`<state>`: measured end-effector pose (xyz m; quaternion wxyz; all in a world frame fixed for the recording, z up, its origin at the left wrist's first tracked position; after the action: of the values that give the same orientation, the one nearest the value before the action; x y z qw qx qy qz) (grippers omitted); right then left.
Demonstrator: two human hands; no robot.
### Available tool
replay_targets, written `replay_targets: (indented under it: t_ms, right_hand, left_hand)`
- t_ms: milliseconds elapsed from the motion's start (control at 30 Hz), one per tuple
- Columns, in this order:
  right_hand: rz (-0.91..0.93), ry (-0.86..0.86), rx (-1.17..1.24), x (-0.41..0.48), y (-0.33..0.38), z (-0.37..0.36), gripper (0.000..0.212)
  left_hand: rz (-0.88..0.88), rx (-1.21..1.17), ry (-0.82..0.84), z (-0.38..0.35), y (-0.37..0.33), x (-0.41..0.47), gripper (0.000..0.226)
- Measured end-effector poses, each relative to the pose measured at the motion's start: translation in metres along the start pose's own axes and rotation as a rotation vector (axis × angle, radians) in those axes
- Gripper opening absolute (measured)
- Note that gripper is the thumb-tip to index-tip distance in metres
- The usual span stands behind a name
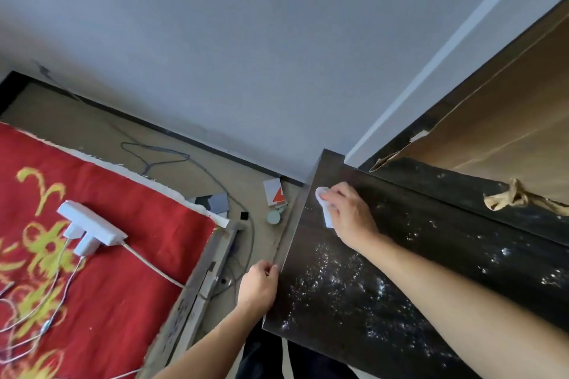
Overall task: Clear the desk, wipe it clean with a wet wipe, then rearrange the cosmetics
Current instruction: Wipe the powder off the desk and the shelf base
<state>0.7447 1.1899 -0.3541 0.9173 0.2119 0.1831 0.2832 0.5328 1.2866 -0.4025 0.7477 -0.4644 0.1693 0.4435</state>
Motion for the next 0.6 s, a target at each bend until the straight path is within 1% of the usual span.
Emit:
replay_targets:
  t_ms: [33, 100, 167, 233, 300, 400, 433, 467, 533, 567, 600]
  right_hand:
    - [0.049, 0.008, -0.029, -0.003, -0.001, 0.0, 0.03]
    - [0.087, -0.053, -0.107, 0.013, -0.005, 0.005, 0.03]
    - [0.09, -0.13, -0.167, 0.041, -0.002, 0.008, 0.045]
    - [0.122, -0.144, -0.121, 0.049, 0.007, -0.001, 0.055]
    - [0.21, -0.071, -0.088, 0.028, 0.013, -0.015, 0.058]
    - [0.435, 0.112, -0.132, -0.024, 0.008, -0.022, 0.062]
    - [0.448, 0.133, -0.123, -0.021, 0.004, -0.017, 0.062]
    - [0.396, 0.118, -0.108, -0.005, 0.001, -0.012, 0.059]
    - [0.208, 0.026, -0.109, 0.037, 0.003, -0.003, 0.053]
    - [0.129, -0.003, -0.117, 0.049, 0.006, -0.001, 0.057]
    - [0.104, -0.004, -0.105, 0.051, 0.01, -0.005, 0.063]
  left_hand:
    - [0.0, -0.01, -0.014, -0.003, 0.001, -0.001, 0.028]
    - [0.0, -0.034, -0.035, -0.007, 0.001, -0.001, 0.033]
    - [0.006, -0.061, -0.05, -0.01, -0.002, 0.001, 0.038]
    - [0.015, -0.084, -0.051, -0.012, -0.006, 0.006, 0.043]
    - [0.005, -0.084, -0.041, -0.013, -0.009, 0.012, 0.047]
    - [-0.028, -0.061, -0.004, -0.014, -0.011, 0.016, 0.048]
    - [-0.036, -0.054, 0.009, -0.015, -0.012, 0.017, 0.047]
    - [-0.046, -0.047, 0.014, -0.015, -0.013, 0.017, 0.046]
    - [-0.06, -0.04, 0.013, -0.014, -0.014, 0.018, 0.044]
    - [-0.062, -0.046, 0.012, -0.014, -0.014, 0.018, 0.044]
    - [-0.067, -0.052, 0.008, -0.013, -0.014, 0.018, 0.044]
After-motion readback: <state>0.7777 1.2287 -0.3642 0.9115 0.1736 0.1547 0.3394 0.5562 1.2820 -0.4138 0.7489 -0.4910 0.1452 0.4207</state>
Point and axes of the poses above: each hand's wrist, its own x-axis towards the middle knuckle, its own z-axis out of the back of the hand, y = z × x, the point moved 4 cm from there along x, towards the middle knuckle, and after that the axes turned 8 degrees about -z, right-handed, at the moved point
